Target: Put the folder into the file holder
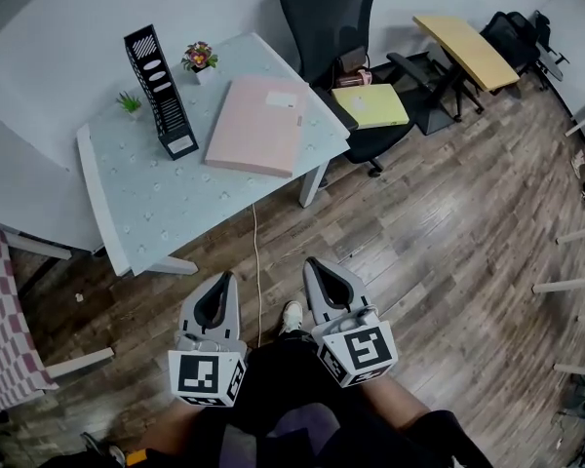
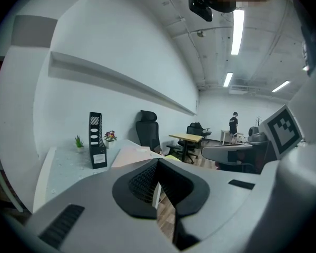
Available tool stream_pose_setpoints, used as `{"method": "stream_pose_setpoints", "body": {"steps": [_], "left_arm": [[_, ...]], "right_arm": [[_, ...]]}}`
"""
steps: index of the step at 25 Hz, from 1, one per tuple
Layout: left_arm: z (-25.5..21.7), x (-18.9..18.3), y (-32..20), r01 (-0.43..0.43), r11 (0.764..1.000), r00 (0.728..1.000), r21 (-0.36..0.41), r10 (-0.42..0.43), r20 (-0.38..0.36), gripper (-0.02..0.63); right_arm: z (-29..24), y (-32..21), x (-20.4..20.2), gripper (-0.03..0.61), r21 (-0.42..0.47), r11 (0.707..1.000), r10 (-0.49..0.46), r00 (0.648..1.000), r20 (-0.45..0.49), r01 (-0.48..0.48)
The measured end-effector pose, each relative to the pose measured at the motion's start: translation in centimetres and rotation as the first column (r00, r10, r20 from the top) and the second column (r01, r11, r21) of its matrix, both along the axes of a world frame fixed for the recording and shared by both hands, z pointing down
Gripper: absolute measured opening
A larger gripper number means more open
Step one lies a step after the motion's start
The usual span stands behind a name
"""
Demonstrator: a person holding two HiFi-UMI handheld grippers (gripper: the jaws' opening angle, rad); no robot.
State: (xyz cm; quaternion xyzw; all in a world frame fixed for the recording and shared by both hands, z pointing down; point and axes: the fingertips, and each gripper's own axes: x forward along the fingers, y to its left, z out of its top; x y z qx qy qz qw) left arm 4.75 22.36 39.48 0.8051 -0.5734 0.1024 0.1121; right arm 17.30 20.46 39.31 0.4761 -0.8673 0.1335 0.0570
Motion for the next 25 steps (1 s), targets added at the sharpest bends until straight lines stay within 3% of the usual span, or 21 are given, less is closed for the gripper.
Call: {"method": "stream_pose_setpoints", "body": {"steps": [7,13,25], "left_arm": [[0.4,2.4,-2.1,0.026,1.0,0.999,-0.018,-0.026,0.027,0.008],[0.8,1.9,-4.7,0.041,0.998,0.999,-0.047,-0.04,0.027,0.009],[1.8,0.6,-15.3,-0.09,0.994,0.996,-0.066,0.089,-0.021,0.009]], "right_arm": [[0.6,-3.1,2.4,0.015,-0.004,1.0,-0.028,0.999,0.022,0.028],[1.1,-6.0,2.2,0.015,-0.029,0.999,-0.03,0.999,0.024,0.031],[1.8,-13.9,-0.1,0.015,-0.073,0.997,0.033,0.998,-0.046,-0.036]]}}
